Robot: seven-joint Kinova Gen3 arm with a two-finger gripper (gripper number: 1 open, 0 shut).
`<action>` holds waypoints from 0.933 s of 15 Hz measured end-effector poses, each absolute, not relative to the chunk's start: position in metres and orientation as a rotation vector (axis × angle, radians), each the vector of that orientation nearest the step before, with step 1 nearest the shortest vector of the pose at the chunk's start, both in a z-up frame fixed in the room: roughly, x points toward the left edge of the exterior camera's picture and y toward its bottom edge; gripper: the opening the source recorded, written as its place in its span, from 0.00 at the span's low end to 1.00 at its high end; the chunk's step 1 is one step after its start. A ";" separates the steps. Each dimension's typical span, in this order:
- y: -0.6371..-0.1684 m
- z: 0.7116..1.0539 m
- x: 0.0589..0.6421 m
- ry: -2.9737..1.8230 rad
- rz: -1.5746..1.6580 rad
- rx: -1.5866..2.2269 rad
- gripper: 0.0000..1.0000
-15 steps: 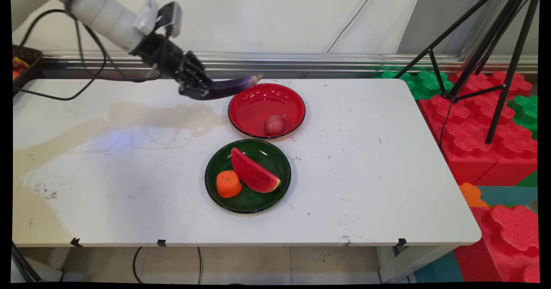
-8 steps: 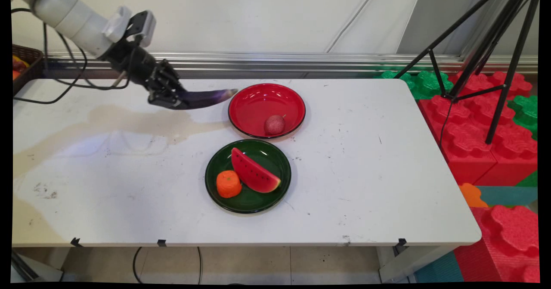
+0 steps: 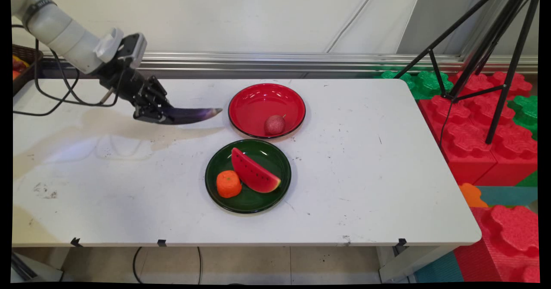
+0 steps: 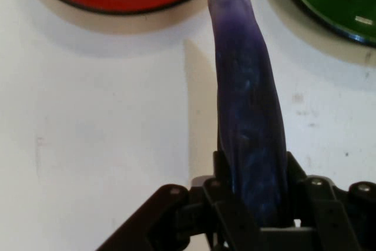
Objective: Place the picked object on the table
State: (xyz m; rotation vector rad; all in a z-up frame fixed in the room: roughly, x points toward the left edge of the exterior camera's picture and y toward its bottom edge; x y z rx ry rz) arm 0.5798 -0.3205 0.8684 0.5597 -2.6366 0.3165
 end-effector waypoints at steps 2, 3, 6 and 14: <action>-0.321 0.854 0.585 -2.662 0.306 0.552 0.00; -0.321 0.848 0.586 -2.674 0.303 0.545 0.00; -0.323 0.829 0.591 -2.703 0.295 0.518 0.00; -0.331 0.804 0.594 -2.698 0.300 0.496 1.00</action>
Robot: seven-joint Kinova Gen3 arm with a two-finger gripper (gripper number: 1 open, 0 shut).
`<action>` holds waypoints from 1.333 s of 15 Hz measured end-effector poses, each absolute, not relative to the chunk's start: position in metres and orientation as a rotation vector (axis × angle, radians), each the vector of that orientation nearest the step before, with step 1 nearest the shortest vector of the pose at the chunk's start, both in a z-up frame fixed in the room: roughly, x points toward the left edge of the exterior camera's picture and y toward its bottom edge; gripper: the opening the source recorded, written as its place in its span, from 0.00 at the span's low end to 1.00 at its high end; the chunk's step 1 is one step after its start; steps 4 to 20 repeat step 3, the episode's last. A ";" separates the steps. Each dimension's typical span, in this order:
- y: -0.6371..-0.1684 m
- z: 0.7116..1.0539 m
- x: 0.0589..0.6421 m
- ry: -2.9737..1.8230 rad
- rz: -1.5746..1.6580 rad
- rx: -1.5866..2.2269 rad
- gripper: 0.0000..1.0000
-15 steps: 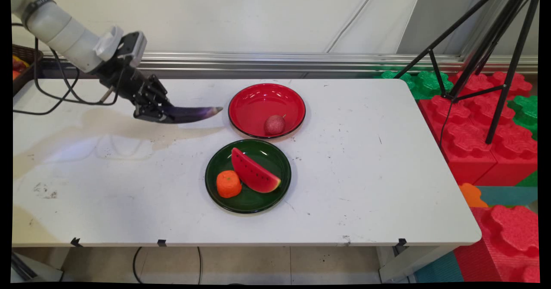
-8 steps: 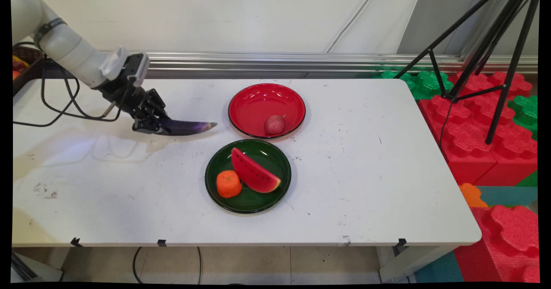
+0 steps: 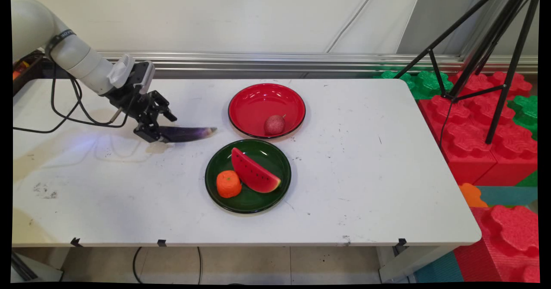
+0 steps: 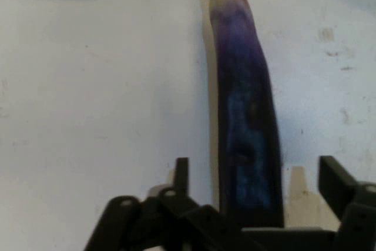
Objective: Place the picked object on the table
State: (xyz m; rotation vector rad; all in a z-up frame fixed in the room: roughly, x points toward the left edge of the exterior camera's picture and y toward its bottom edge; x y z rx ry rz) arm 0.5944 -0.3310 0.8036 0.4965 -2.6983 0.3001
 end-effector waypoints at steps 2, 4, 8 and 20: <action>-0.331 0.804 0.595 -2.691 0.301 0.497 1.00; -0.331 0.805 0.596 -2.686 0.301 0.498 1.00; -0.331 0.805 0.596 -2.686 0.301 0.498 1.00; -0.331 0.805 0.596 -2.686 0.301 0.498 1.00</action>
